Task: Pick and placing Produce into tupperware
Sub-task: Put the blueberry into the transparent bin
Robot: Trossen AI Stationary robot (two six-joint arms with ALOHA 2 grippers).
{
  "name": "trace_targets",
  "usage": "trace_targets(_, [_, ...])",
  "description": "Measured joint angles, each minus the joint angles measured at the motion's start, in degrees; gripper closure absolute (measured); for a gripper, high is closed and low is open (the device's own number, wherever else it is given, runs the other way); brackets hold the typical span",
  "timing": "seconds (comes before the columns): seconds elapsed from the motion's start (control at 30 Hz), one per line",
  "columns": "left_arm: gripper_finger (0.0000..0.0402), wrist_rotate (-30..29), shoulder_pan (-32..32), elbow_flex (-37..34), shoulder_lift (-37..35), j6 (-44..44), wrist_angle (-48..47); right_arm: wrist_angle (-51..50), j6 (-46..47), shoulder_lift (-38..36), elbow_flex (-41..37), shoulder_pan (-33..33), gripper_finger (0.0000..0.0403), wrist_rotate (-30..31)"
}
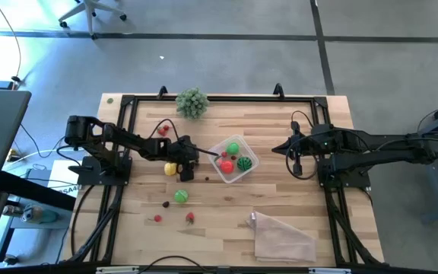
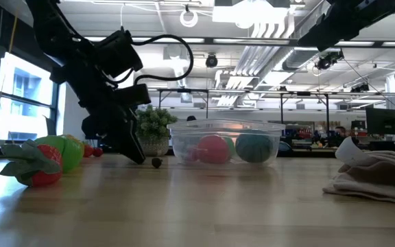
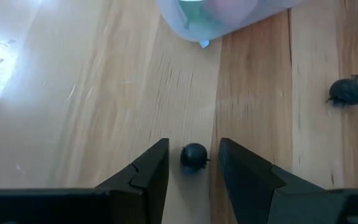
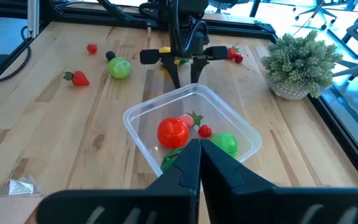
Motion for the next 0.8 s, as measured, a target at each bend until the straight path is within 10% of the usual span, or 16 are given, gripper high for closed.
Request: trace_targets(0.8, [0.0268,-0.7,0.0,-0.1,0.1,-4.4,-3.0,0.0,0.0,0.0,0.0,0.0,0.0402,0.0])
